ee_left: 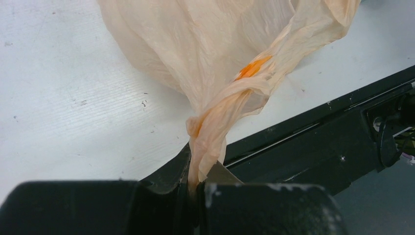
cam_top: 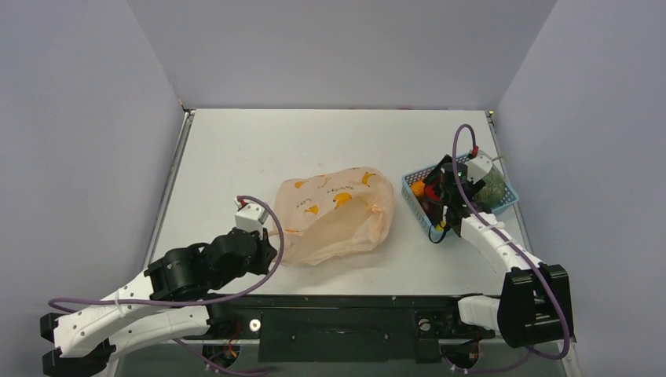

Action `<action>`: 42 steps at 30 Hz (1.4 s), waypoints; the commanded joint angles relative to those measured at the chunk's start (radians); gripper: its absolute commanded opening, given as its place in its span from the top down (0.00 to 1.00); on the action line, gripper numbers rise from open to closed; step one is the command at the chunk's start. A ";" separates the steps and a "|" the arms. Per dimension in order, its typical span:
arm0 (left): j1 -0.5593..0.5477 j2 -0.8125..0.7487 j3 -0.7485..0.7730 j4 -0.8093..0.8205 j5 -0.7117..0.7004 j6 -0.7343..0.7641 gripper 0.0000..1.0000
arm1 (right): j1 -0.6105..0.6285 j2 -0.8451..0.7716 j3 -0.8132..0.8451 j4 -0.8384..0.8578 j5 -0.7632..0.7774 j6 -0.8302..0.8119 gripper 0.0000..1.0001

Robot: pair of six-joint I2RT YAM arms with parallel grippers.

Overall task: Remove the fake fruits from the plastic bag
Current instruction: Place the fake fruit in the bin.

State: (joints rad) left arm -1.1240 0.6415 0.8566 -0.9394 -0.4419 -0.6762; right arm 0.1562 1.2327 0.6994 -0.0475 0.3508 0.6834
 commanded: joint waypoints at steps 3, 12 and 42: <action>-0.005 -0.019 0.004 0.036 -0.006 -0.002 1.00 | -0.007 -0.045 0.029 0.014 0.017 -0.030 0.30; -0.005 0.008 0.005 0.033 -0.001 -0.001 1.00 | -0.006 -0.082 0.001 0.027 0.041 -0.033 0.20; -0.005 0.013 0.004 0.036 0.001 -0.001 1.00 | 0.622 -0.331 -0.090 0.229 -0.176 -0.359 0.31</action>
State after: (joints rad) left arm -1.1240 0.6609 0.8562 -0.9390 -0.4404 -0.6758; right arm 0.7128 0.9005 0.6289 0.0742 0.2661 0.3729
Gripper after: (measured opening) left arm 0.004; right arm 0.732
